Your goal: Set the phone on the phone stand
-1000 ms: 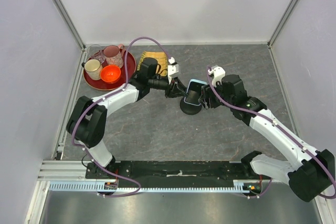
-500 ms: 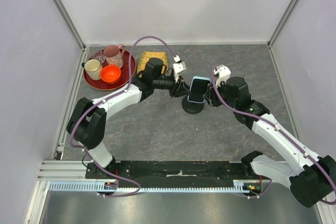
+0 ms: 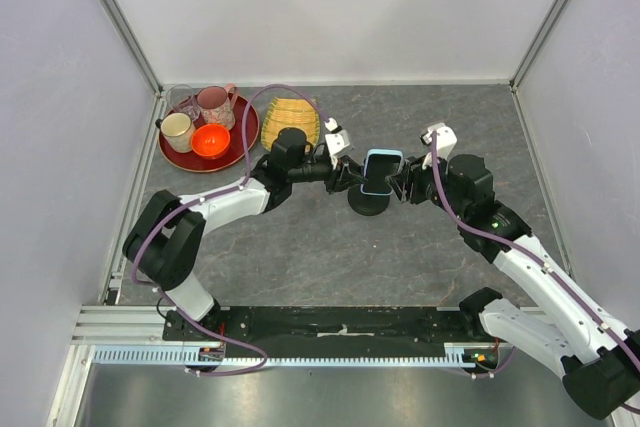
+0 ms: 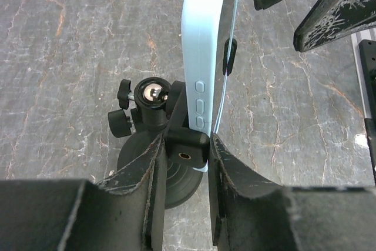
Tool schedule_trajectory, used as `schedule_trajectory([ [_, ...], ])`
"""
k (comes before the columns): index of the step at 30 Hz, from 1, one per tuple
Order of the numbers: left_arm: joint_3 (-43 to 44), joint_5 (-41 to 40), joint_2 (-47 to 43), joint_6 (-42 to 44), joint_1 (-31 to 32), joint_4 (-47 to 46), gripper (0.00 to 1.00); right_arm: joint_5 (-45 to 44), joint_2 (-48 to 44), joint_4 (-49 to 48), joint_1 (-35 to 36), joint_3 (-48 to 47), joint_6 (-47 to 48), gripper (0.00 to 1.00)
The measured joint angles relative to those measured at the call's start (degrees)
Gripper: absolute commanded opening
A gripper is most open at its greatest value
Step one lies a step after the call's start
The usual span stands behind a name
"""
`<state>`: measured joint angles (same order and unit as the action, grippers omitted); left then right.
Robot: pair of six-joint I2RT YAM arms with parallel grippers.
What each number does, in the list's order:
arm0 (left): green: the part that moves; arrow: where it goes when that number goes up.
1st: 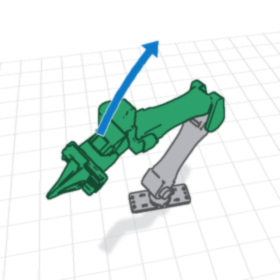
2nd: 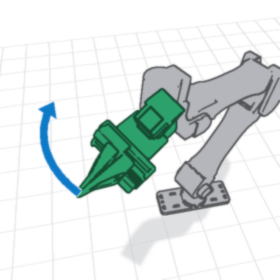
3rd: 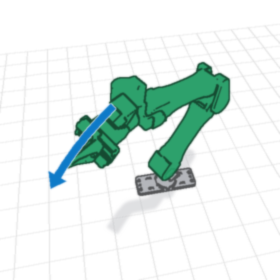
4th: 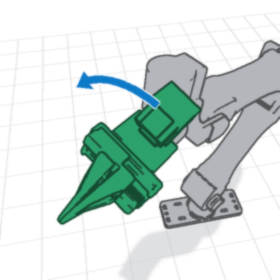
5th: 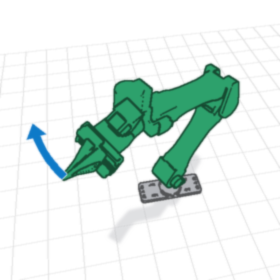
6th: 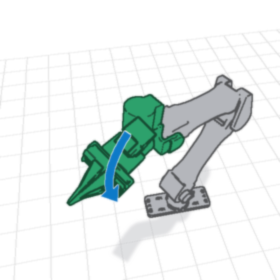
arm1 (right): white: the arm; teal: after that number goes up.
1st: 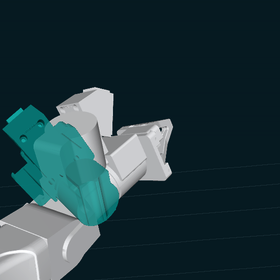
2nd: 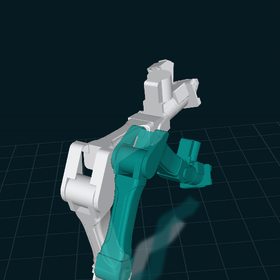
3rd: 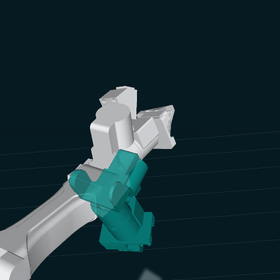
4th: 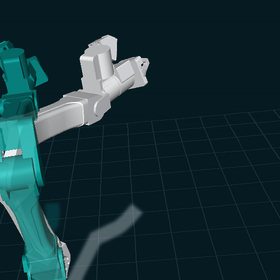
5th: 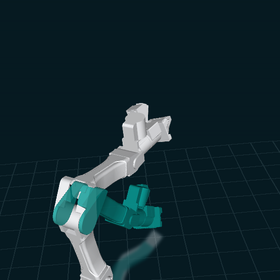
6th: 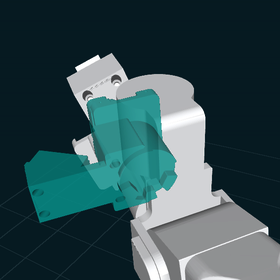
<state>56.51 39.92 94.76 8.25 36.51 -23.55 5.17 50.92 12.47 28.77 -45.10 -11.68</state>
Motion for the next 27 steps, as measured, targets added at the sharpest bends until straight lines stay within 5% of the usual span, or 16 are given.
schedule_trajectory([
  [8,-1.29,0.02,0.02,-0.24,0.0,-2.93,0.04,0.33,-0.31,0.11,0.0,-0.02,-0.57,0.54],
  [12,-0.22,-0.11,0.02,-0.33,0.0,-0.72,0.45,0.46,-0.31,0.48,0.0,-0.02,-0.57,0.63],
  [13,0.48,-0.59,-0.07,-0.48,0.0,0.72,0.66,0.44,-0.31,0.81,0.0,-0.02,-0.52,0.67],
  [14,0.74,-0.94,-0.26,-0.5,0.0,1.49,0.69,0.44,-0.31,1.05,0.0,-0.02,-0.61,0.72],
  [15,0.81,-2.62,-0.59,-0.33,0.0,2.99,0.7,0.46,-0.31,1.46,0.0,-0.02,-0.59,0.98],
  [19,1.57,-5.88,-1.05,-0.5,-0.72,12.44,0.79,0.07,-0.11,3.61,0.0,-0.46,-0.52,0.98],
  [27,4.68,-8.59,-9.75,-1.36,-1.25,25.94,0.8,-3.58,1.36,6.27,0.68,-4.37,-0.87,0.98],
])
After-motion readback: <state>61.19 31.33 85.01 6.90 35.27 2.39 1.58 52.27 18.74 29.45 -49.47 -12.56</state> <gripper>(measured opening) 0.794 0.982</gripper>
